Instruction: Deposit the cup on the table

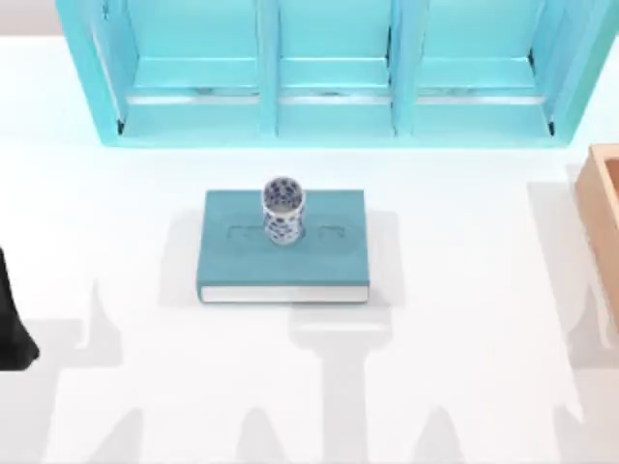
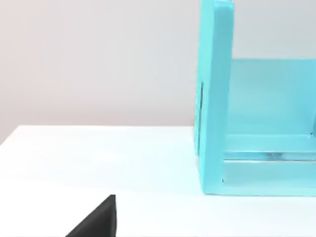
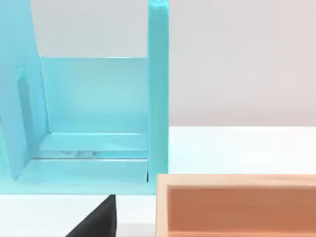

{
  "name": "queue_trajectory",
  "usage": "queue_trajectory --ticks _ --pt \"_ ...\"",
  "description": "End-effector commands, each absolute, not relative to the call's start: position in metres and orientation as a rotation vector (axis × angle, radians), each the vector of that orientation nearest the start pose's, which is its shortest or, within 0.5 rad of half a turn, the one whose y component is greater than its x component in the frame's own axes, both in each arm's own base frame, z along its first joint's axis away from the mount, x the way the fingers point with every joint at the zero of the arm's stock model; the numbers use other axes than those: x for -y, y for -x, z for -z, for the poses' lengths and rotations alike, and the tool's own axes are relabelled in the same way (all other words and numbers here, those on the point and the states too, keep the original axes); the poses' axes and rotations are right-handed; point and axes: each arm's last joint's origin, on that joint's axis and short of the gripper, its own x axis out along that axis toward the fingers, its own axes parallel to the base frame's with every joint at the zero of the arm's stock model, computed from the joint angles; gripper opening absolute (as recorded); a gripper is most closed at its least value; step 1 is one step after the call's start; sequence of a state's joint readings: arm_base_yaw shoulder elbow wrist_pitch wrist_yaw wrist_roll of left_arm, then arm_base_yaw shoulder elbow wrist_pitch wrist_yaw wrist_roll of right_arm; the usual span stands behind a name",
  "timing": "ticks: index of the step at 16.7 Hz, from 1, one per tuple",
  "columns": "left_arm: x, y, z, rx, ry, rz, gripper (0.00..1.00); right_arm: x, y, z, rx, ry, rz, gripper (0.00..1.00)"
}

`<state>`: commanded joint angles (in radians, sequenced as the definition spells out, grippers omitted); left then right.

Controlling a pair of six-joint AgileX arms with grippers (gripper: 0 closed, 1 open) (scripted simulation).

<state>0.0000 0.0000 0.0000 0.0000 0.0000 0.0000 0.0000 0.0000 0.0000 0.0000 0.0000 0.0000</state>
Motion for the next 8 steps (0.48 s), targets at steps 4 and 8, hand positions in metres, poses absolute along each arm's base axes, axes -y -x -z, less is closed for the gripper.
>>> queue_trajectory --ticks 4,8 --pt "0.001 -0.106 -0.160 0.000 0.000 0.000 1.00 0.000 -0.106 -0.164 -0.015 -0.008 -0.015 1.00" --pt "0.001 -0.106 -0.160 0.000 0.000 0.000 1.00 -0.009 -0.109 -0.189 -0.134 -0.056 -0.094 1.00"
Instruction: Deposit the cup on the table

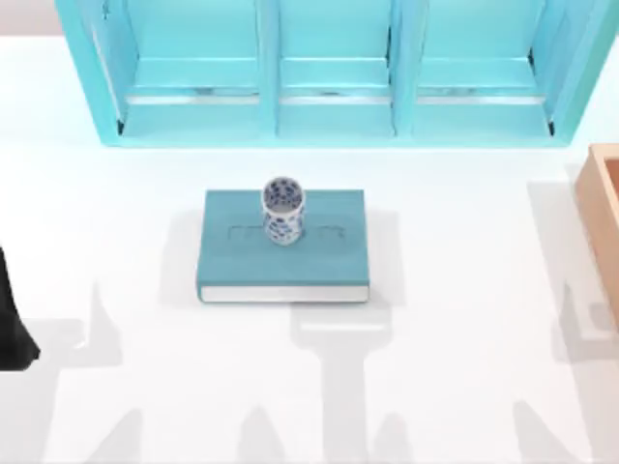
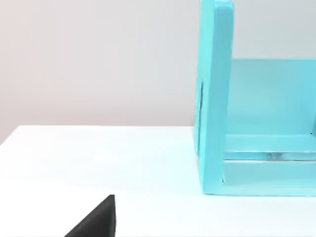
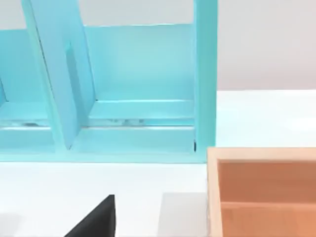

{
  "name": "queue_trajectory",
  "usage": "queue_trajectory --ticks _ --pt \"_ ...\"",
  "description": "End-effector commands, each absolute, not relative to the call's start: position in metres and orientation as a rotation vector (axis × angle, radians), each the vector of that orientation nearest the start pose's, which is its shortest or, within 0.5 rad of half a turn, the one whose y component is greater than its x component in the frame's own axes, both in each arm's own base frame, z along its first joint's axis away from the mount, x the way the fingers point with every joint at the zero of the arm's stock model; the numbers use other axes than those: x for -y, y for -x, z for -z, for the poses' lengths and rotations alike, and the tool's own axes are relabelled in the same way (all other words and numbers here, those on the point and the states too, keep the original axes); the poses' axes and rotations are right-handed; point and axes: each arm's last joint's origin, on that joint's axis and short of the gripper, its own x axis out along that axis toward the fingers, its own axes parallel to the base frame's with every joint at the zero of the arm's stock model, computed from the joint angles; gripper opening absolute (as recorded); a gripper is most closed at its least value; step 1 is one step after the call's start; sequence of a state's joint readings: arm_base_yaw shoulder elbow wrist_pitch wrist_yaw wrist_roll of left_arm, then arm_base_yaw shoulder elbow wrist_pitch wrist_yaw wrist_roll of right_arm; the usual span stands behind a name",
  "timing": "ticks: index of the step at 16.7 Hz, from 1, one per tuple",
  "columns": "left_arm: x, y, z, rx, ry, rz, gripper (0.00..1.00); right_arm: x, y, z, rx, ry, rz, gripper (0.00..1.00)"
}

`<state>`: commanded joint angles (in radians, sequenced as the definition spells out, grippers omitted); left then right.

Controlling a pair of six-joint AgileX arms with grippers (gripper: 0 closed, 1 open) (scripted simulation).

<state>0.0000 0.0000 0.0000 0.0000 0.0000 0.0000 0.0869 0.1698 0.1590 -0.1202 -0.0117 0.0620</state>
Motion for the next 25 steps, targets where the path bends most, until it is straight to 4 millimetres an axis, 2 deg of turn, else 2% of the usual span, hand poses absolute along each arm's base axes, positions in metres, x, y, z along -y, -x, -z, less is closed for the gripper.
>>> queue_trajectory --ticks 3,6,9,12,15,19,22,25 --pt "0.001 -0.106 -0.160 0.000 0.000 0.000 1.00 -0.020 -0.119 -0.217 -0.302 -0.101 -0.168 1.00" --pt "0.001 -0.106 -0.160 0.000 0.000 0.000 1.00 -0.039 -0.141 -0.246 -0.525 -0.131 -0.226 1.00" --pt "0.001 -0.106 -0.160 0.000 0.000 0.000 1.00 -0.068 -0.174 -0.271 -0.777 -0.133 -0.249 1.00" --pt "0.001 -0.106 -0.160 0.000 0.000 0.000 1.00 -0.109 -0.215 -0.287 -1.014 -0.102 -0.231 1.00" --pt "0.001 -0.106 -0.160 0.000 0.000 0.000 1.00 -0.159 -0.255 -0.293 -1.197 -0.052 -0.180 1.00" --pt "0.001 -0.106 -0.160 0.000 0.000 0.000 1.00 -0.230 -0.299 -0.288 -1.324 0.006 -0.095 1.00" --pt "0.001 -0.106 -0.160 0.000 0.000 0.000 1.00 -0.275 -0.320 -0.282 -1.338 0.019 -0.045 1.00" --pt "0.001 -0.106 -0.160 0.000 0.000 0.000 1.00 -0.310 -0.330 -0.277 -1.314 0.010 -0.014 1.00"
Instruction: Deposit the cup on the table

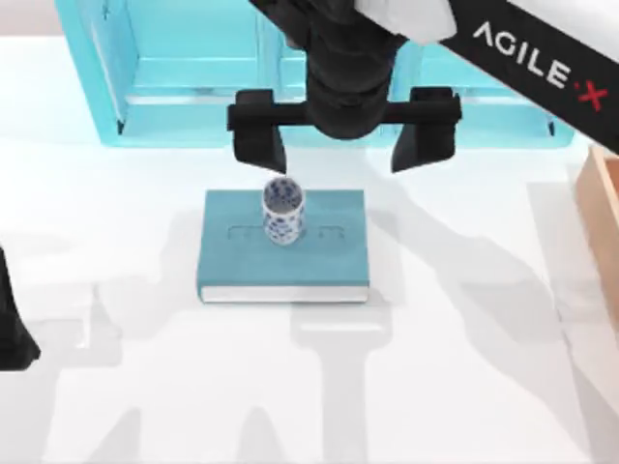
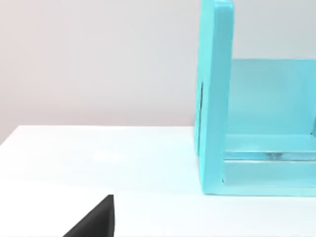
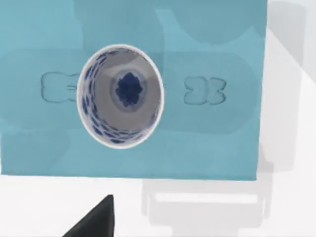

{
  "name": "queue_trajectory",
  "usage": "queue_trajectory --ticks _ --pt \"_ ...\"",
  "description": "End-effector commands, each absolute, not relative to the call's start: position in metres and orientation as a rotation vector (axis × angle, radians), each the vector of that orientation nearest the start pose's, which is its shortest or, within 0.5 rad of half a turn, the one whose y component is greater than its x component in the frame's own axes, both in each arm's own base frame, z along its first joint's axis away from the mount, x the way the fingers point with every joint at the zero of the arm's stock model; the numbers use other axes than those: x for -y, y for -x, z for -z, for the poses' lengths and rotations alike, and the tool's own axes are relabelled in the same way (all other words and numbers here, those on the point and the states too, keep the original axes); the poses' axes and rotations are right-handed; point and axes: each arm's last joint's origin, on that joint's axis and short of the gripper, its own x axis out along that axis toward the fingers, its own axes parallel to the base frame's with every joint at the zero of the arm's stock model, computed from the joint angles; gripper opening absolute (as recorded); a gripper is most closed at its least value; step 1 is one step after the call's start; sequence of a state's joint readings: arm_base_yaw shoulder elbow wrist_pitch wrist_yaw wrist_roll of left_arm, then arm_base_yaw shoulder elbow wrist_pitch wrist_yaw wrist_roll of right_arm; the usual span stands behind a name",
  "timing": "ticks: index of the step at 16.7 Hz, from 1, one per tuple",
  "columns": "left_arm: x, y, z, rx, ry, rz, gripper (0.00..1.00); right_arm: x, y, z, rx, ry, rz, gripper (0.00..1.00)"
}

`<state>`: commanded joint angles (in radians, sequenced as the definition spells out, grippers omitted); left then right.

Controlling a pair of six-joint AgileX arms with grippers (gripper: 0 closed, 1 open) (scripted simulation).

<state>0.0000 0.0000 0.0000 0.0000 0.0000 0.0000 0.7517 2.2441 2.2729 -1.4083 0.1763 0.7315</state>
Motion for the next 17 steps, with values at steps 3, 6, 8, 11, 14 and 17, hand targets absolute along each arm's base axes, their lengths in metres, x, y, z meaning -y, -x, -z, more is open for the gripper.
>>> queue_trajectory --ticks 3,6,8,11,14,17 --pt "0.001 -0.106 -0.160 0.000 0.000 0.000 1.00 -0.332 -0.333 -0.273 -1.286 -0.006 0.002 1.00" --pt "0.001 -0.106 -0.160 0.000 0.000 0.000 1.00 -0.340 -0.333 -0.271 -1.273 -0.014 0.006 1.00" --pt "0.001 -0.106 -0.160 0.000 0.000 0.000 1.00 -0.340 -0.333 -0.271 -1.273 -0.014 0.006 1.00" --pt "0.001 -0.106 -0.160 0.000 0.000 0.000 1.00 -0.338 -0.334 -0.271 -1.273 -0.018 0.008 1.00" --pt "0.001 -0.106 -0.160 0.000 0.000 0.000 1.00 -0.340 -0.338 -0.260 -1.276 -0.012 0.008 1.00" --pt "0.001 -0.106 -0.160 0.000 0.000 0.000 1.00 -0.342 -0.349 -0.229 -1.272 -0.015 0.005 1.00"
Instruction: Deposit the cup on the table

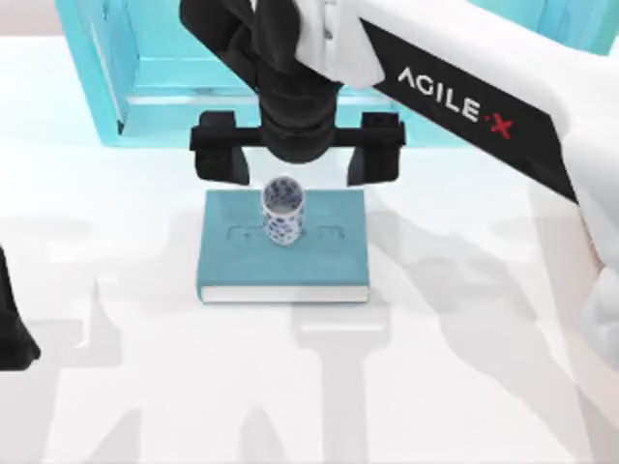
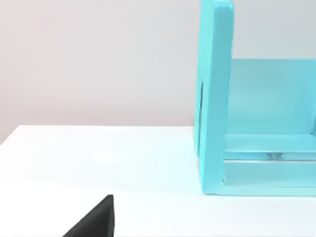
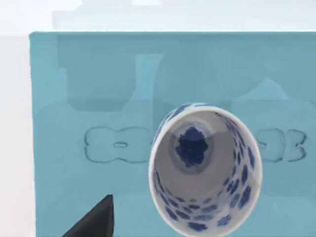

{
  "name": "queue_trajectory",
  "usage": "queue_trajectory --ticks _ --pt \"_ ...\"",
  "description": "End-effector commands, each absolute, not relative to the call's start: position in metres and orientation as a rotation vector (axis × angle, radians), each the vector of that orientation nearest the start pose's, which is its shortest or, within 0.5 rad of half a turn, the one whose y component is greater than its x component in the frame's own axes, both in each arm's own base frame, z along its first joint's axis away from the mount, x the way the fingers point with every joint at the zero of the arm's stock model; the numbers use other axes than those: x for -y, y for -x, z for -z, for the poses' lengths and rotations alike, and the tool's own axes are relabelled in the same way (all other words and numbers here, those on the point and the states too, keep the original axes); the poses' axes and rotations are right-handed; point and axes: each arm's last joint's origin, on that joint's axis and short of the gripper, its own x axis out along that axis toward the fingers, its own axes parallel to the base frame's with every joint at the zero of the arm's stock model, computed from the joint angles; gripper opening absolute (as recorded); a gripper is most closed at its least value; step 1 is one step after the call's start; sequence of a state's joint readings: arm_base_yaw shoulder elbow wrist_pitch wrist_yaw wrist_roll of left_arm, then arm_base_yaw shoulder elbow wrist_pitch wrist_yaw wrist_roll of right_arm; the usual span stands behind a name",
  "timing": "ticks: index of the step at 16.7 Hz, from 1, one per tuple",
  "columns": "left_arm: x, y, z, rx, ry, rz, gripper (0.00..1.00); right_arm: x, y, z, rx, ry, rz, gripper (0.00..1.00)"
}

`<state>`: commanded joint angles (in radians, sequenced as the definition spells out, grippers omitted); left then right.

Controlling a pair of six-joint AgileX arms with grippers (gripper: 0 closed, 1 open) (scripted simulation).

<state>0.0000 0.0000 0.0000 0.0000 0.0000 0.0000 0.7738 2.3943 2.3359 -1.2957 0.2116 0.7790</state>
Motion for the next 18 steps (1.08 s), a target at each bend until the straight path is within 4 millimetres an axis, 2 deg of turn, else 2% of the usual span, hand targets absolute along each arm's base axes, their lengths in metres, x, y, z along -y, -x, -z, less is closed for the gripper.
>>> queue_trajectory --ticks 4,6,9,18 --pt "0.001 -0.106 -0.160 0.000 0.000 0.000 1.00 -0.341 -0.361 -0.183 -1.272 -0.016 0.005 1.00" --pt "0.001 -0.106 -0.160 0.000 0.000 0.000 1.00 -0.340 -0.362 -0.175 -1.273 -0.014 0.006 1.00" --pt "0.001 -0.106 -0.160 0.000 0.000 0.000 1.00 -0.340 -0.362 -0.175 -1.273 -0.014 0.006 1.00" --pt "0.001 -0.106 -0.160 0.000 0.000 0.000 1.00 -0.340 -0.362 -0.175 -1.273 -0.014 0.006 0.32"
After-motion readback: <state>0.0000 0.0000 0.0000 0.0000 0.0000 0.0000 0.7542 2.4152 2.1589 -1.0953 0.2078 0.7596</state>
